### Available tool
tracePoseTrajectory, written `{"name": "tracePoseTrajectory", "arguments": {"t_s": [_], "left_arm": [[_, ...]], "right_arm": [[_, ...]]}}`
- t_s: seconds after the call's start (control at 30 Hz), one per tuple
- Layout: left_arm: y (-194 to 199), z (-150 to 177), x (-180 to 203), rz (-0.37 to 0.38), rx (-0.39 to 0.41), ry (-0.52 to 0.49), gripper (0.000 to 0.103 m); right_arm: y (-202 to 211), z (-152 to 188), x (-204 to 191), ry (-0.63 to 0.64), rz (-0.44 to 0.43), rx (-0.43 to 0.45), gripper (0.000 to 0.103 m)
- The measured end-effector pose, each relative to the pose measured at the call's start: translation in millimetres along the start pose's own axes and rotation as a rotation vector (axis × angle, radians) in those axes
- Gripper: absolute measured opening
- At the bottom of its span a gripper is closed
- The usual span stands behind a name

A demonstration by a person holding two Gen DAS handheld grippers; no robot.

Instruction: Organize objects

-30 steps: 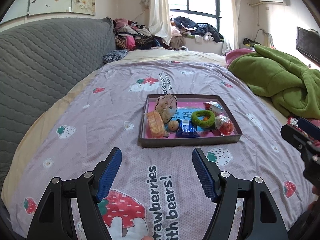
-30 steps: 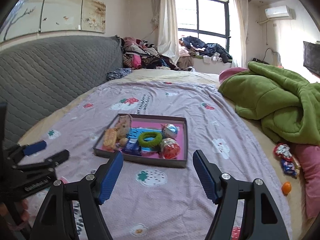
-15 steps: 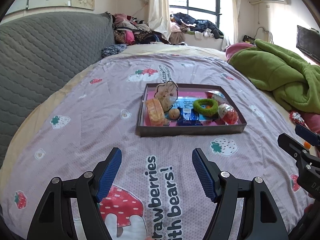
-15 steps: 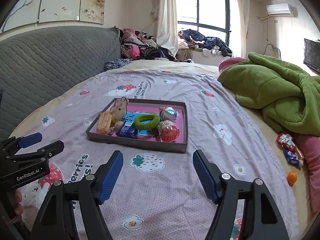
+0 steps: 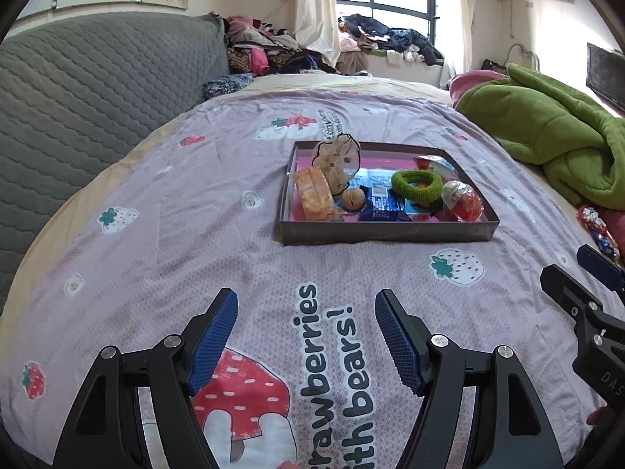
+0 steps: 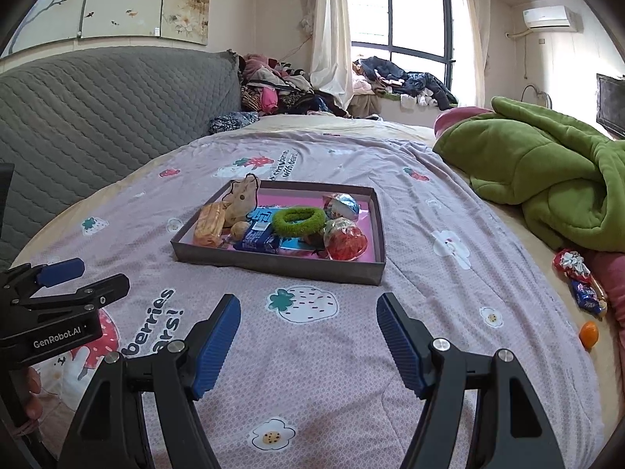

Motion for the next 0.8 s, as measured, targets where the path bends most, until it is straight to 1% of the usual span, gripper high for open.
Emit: {"name": "tracePoseTrajectory", "arguments": {"t_s": [0.3, 0.43, 0.8], "left_arm": [[-9, 11, -1, -0.001, -0.006, -0.008, 0.074], [-16, 17, -2, -0.016, -0.011, -0.022, 0.074], [-25, 26, -1, -0.007, -0.021, -0.02, 0.074]], "right_arm": [[-12, 16, 7, -0.01, 0.011, -0.021, 0.072], [-18, 22, 9, -0.013, 0.014, -0.032, 0.072], [-26, 33, 11, -0.026, 0.01, -0.05, 0.072]]}}
Point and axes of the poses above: each gripper's, at about its wrist camera, not at the fingertips, and y roughly against the way its jaws point, x to its right, z to its underside, the point moved 3 cm from there along -y, roughly the way its jaws point, and after that the axes turned 8 degrees about x, right-handed, at the moved point
